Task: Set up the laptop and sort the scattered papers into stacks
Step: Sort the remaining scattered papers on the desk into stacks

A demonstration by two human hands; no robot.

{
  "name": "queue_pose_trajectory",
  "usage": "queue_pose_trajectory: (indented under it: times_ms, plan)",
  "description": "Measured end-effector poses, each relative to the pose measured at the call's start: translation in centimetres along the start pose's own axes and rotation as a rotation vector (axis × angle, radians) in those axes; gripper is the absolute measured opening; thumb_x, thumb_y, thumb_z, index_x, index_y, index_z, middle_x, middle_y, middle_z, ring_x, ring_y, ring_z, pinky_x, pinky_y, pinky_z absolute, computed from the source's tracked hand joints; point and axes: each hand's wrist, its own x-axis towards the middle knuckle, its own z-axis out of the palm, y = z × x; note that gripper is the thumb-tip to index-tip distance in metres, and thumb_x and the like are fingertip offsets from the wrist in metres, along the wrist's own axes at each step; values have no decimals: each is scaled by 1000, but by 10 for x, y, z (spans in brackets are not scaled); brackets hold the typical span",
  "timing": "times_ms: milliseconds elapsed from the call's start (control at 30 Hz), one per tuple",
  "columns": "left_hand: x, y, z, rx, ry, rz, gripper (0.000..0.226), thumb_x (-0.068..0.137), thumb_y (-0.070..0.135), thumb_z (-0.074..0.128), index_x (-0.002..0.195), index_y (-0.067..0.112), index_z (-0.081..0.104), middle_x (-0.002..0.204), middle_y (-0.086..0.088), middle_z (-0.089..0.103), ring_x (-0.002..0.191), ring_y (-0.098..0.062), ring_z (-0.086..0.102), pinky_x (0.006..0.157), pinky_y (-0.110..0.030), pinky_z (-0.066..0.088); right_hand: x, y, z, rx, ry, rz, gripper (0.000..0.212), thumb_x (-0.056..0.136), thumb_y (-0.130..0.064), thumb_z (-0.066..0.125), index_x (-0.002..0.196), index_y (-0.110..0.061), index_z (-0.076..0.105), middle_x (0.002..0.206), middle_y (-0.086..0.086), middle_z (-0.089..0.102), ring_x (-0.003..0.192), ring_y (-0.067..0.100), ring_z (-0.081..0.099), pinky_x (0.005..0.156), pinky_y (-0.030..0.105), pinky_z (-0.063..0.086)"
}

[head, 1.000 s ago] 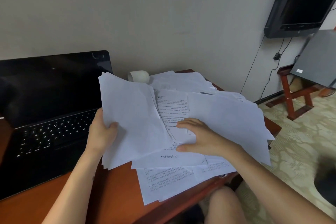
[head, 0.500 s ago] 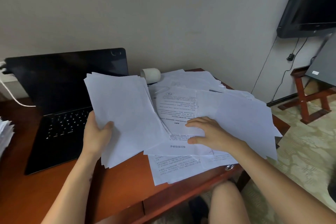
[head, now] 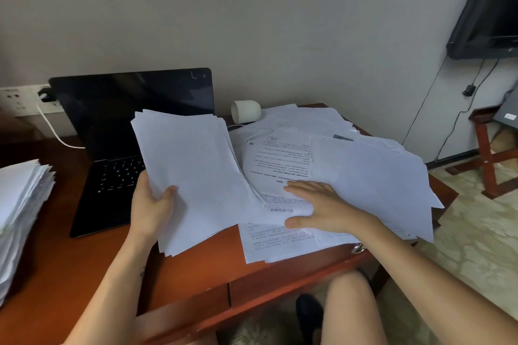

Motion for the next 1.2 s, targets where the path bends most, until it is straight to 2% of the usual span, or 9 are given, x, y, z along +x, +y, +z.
queue_pose_trajectory:
  times_ms: [233,333,433,533,633,833,933,1067,1200]
  plan:
    - [-13,-1,-11,-23,23,-18,51,100,8,66,145,21,49,130,9,59,119,-13,56,100,-33,44,-2,-2,4,46,145,-9,72,82,-69,66,146,-43,45,150,-25,41,140,0,31,115,20,15]
    - [-16,0,-16,-48,51,-39,52,100,9,67,146,22,48,130,10,59,119,-12,55,102,-34,43,-3,-4,3,15,244,-34,59,83,-66,68,134,-39,60,134,-22,60,124,4,53,106,23,34]
    - [-18,0,-22,-63,77,-62,53,100,9,67,147,21,47,134,7,59,120,-15,55,103,-35,43,-3,-6,3,-24,407,-44,44,86,-61,68,121,-35,68,113,-18,72,102,13,66,86,24,46]
    - [-18,-2,-33,-45,65,-84,53,100,10,67,148,22,47,136,4,60,123,-19,57,108,-43,46,-1,-6,5,-30,535,-41,38,87,-54,70,118,-32,69,106,-11,75,94,20,67,80,30,51]
    - [-20,-2,-46,-27,20,-129,54,100,12,68,147,24,47,134,3,61,125,-24,59,109,-50,48,3,-6,8,81,601,33,34,88,-51,71,117,-34,67,100,-7,76,92,23,68,79,37,54]
    - [-32,3,-43,-47,-146,-198,46,99,11,69,140,25,53,127,4,68,116,-23,67,104,-51,53,5,-11,6,393,707,108,21,89,-50,71,105,-38,67,85,-11,73,80,19,68,70,43,57]
    - [-38,8,-31,-93,-227,-233,42,100,9,68,135,26,55,124,5,71,114,-20,70,101,-47,56,2,-28,6,557,705,74,14,89,-42,75,102,-38,70,87,-12,73,83,16,68,76,46,57]
    - [-42,18,-15,-143,-293,-295,32,102,10,63,130,24,59,121,0,74,109,-25,73,97,-49,58,-4,-50,16,423,648,11,23,86,-48,73,107,-40,68,85,-12,72,81,13,67,73,39,56]
    - [-44,32,-7,-206,-307,-344,21,106,14,55,125,20,62,117,-9,75,99,-28,76,84,-45,62,-15,-62,34,294,613,-59,28,82,-49,77,108,-40,71,95,-16,73,93,8,65,83,28,51]
